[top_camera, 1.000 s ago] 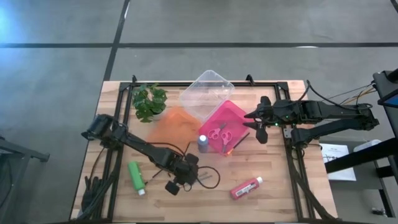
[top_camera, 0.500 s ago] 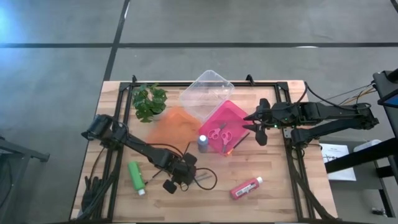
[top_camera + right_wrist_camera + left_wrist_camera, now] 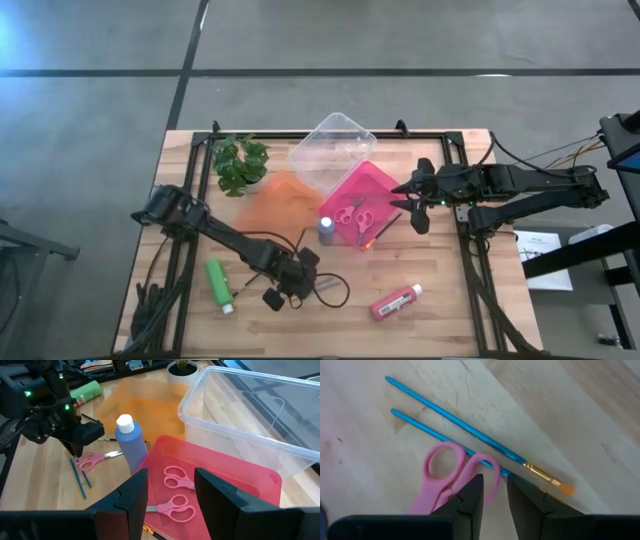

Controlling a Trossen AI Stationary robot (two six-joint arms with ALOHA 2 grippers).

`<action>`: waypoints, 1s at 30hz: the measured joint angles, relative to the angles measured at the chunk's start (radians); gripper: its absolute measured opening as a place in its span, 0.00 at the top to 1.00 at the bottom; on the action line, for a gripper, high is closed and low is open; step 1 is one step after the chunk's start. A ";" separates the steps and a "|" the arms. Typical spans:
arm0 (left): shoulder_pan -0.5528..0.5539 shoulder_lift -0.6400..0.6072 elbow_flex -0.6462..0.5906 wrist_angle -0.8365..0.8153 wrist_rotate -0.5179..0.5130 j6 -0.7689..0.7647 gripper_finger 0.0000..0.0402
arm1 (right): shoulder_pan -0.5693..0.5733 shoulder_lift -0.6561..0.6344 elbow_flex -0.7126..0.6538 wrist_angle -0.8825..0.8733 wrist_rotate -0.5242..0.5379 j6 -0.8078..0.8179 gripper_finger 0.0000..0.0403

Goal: Pick & Place Paint Supplies
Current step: Put the pink scissors into the pink bin

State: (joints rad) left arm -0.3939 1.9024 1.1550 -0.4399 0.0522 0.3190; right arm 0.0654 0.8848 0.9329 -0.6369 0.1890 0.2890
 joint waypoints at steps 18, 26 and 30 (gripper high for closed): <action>0.000 0.053 -0.002 0.025 0.006 0.000 0.86 | 0.000 0.000 0.000 -0.001 -0.001 0.008 0.61; 0.000 0.054 -0.007 0.030 0.016 -0.009 0.98 | 0.000 0.000 0.000 0.000 -0.002 0.008 0.61; 0.002 0.040 0.001 0.018 0.056 -0.043 0.99 | 0.000 0.000 0.000 0.001 -0.002 0.008 0.61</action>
State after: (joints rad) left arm -0.3920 1.9423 1.1555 -0.4215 0.1086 0.2763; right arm 0.0654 0.8848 0.9329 -0.6361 0.1871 0.2970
